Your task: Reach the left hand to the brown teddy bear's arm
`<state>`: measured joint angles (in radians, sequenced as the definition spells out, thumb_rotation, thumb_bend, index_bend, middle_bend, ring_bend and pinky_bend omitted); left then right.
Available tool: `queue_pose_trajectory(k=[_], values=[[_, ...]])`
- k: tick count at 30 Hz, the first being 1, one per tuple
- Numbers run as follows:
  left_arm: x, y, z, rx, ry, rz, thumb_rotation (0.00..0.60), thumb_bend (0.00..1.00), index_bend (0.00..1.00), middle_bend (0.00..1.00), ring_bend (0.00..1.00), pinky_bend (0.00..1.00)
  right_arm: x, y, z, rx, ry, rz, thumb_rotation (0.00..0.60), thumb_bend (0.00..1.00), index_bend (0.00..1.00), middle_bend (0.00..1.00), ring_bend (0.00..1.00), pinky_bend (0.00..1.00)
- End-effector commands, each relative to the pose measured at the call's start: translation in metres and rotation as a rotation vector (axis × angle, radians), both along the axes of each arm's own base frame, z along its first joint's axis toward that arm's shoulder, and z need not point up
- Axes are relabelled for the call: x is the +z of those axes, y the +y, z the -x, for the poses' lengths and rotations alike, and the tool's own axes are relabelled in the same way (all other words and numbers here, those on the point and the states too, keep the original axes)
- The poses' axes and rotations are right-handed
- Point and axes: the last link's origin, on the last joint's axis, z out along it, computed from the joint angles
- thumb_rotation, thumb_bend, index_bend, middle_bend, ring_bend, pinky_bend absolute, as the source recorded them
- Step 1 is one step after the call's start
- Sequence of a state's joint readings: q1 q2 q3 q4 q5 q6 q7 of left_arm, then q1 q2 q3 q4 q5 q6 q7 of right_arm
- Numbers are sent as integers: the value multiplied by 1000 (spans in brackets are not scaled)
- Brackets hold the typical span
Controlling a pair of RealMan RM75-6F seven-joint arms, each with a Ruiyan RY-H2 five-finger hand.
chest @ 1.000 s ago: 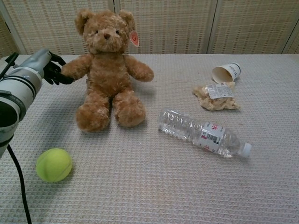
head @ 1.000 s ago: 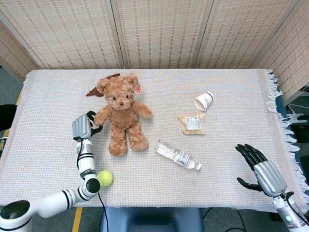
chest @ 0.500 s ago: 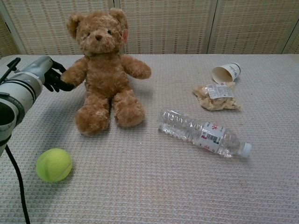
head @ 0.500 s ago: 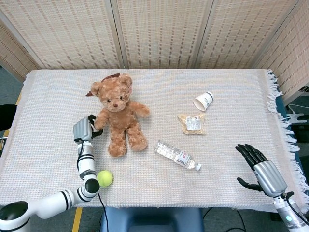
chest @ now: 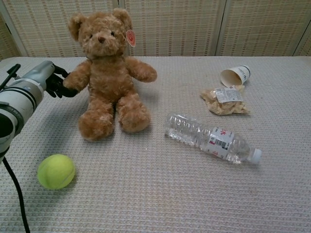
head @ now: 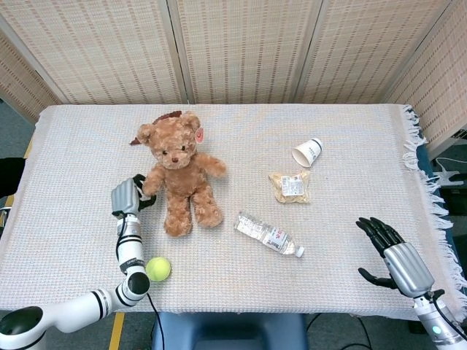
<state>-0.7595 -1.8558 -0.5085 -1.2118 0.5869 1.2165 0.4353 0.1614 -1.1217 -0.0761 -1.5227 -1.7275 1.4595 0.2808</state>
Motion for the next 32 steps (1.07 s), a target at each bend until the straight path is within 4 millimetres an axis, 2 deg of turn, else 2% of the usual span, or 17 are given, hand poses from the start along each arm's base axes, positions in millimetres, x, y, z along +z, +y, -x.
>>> queue_pose_trajectory(k=[1,2,4,7,10,13,18,20,26,32], values=[[4,0,1,-21,4,-2,600,346,419,526,499,401,0,0,0,0,0,0,600,116,46,40,0,122],[6,-1,1,-36,2,-6,600,346,388,492,477,400,0,0,0,1,0,0,600,116,45,40,0,122],[10,-3,1,-76,1,-19,600,346,239,340,366,397,0,0,0,1,0,1,600,116,45,40,0,122],[24,-11,5,-177,21,-39,600,349,71,169,209,379,0,-1,0,-2,2,2,600,117,46,40,0,122],[42,-27,20,-269,101,-23,600,351,4,82,113,347,0,-1,0,-3,-1,3,600,116,46,40,0,122],[59,-45,42,-316,205,13,600,351,0,23,49,318,1,-1,0,-1,-1,7,600,116,46,40,0,122],[94,-87,91,-350,412,62,600,351,0,9,40,294,0,-1,0,-6,4,9,600,116,45,40,0,122],[103,-104,103,-341,435,71,600,349,0,11,40,274,0,-1,0,-7,6,13,600,116,45,40,0,122],[121,-155,120,-369,432,43,600,340,13,31,40,256,0,-1,-1,-5,6,34,600,116,46,40,0,122],[123,-174,128,-383,422,63,600,341,58,60,46,249,-2,-4,1,-14,19,42,600,116,46,40,0,122]])
